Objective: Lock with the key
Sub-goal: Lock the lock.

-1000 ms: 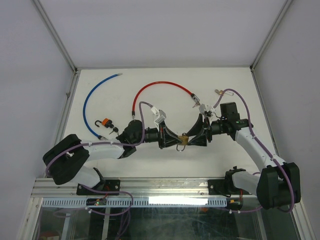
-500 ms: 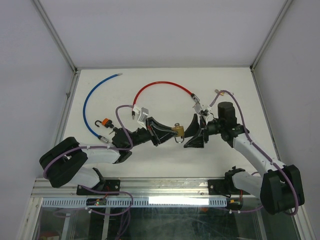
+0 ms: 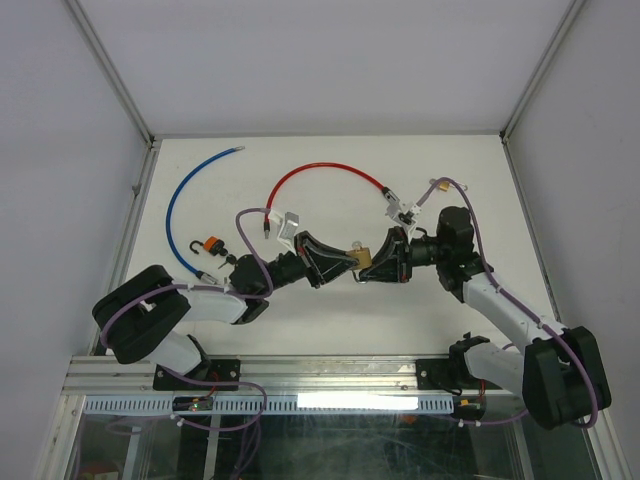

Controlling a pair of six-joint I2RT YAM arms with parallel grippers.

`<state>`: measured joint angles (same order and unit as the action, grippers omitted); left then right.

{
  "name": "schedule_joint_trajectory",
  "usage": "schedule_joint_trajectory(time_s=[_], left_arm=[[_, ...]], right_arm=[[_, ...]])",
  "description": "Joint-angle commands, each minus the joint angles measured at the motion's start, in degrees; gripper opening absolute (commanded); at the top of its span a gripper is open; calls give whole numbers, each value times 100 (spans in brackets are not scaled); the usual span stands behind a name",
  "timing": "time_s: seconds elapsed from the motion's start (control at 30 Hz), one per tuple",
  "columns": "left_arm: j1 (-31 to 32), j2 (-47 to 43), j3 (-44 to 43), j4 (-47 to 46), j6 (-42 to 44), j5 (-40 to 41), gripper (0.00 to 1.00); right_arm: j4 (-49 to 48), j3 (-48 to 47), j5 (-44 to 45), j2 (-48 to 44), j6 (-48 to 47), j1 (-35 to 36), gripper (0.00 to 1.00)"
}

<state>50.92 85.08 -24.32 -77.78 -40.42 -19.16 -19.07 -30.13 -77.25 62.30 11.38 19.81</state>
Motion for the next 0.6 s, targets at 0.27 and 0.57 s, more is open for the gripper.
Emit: schedule_joint_trajectory(time_s=[0.27, 0.57], left_arm=[[-58, -168, -65, -909, -70, 115, 28], [-681, -122, 154, -1058, -505, -1282, 78]], right_arm=[[520, -416, 38, -246, 194, 33, 0], [1905, -702, -228, -306, -1550, 48, 0]])
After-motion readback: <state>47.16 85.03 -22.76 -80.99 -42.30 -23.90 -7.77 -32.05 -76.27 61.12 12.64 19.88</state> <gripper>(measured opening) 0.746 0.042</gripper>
